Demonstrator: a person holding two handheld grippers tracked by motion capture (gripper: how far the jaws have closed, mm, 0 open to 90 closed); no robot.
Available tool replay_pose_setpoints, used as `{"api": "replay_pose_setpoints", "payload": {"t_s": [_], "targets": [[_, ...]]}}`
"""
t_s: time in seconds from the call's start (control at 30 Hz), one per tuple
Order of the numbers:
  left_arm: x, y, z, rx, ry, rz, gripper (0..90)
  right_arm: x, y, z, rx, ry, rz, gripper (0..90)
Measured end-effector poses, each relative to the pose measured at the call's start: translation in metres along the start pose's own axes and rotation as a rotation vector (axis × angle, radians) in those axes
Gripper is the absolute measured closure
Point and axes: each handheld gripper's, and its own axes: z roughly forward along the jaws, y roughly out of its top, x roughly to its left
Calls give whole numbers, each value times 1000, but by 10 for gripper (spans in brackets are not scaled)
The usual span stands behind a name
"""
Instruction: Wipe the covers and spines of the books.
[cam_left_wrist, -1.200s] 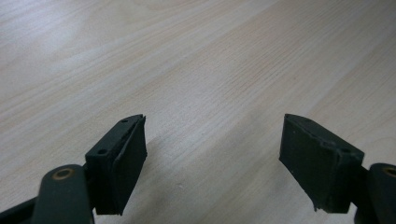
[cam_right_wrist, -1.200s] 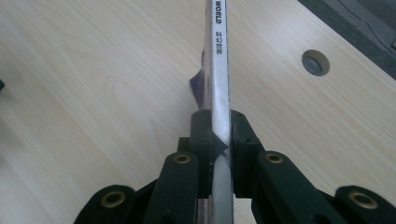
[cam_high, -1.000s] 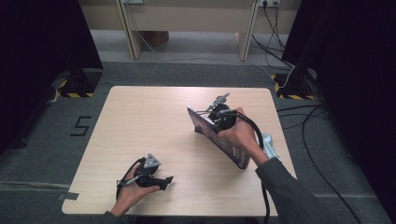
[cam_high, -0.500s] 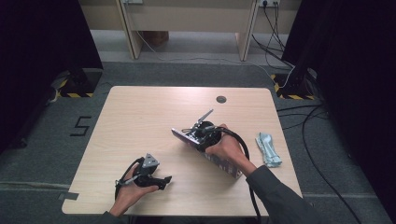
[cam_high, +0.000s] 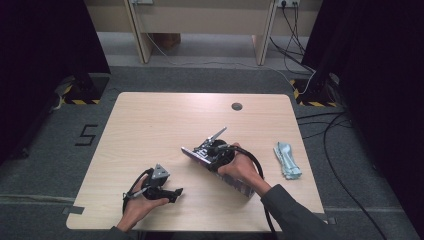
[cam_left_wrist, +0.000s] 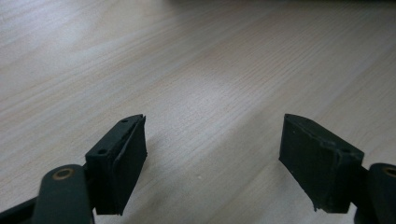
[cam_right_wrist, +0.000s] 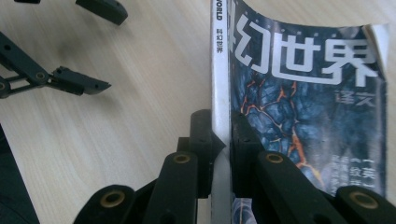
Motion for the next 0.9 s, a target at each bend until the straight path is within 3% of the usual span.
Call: {"api": "replay_pose_setpoints", "payload": {"t_s": [0.73,0.8,0.87,0.9], "targets": [[1,-1,0,-4,6,-8,225,12,-13,27,3,56,24,773],[1,0,-1,-1,7,-6,225,13,-15,29,1,56,17,755],[1,0,-1,-1,9,-7,225,14,-16,31,3,71,45,732],[1,0,-1,-2,10,-6,225,14,-17,32,0,81,50,679]]}}
